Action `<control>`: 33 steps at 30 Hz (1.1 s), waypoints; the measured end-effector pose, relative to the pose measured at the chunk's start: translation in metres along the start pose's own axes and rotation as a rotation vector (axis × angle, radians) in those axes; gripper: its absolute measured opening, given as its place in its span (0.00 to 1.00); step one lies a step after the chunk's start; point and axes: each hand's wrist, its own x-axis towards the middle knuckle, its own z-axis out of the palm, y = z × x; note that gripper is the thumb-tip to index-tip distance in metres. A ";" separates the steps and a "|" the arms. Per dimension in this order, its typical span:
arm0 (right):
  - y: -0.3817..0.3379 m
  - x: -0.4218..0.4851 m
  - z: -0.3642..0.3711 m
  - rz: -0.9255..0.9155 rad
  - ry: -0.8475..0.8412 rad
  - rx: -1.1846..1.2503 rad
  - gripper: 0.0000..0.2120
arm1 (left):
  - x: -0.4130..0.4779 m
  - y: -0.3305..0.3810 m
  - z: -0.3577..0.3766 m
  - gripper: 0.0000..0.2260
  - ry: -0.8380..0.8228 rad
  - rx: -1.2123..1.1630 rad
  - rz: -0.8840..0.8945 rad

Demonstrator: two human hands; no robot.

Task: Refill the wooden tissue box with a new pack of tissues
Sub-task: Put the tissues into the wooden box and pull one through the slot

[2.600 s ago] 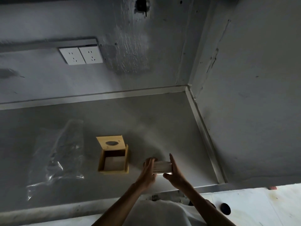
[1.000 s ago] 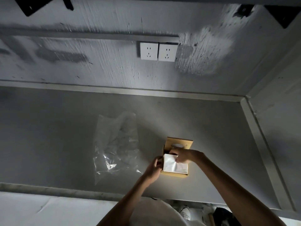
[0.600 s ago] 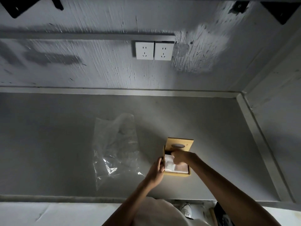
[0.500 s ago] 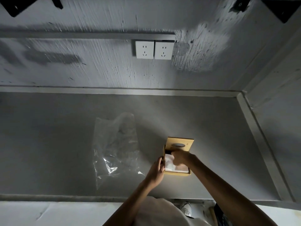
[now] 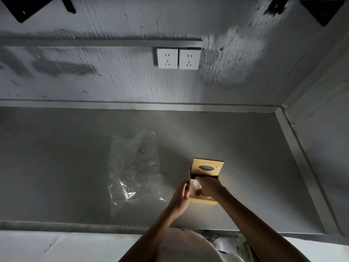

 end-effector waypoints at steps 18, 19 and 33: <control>0.004 -0.015 0.014 0.009 0.151 0.173 0.24 | -0.021 0.019 0.008 0.28 -0.011 0.148 0.053; 0.004 -0.016 0.015 0.014 0.163 0.155 0.24 | -0.024 0.021 0.010 0.29 0.004 0.166 0.101; 0.002 -0.011 -0.003 0.012 -0.060 0.153 0.15 | -0.033 0.031 0.017 0.20 0.131 0.123 0.173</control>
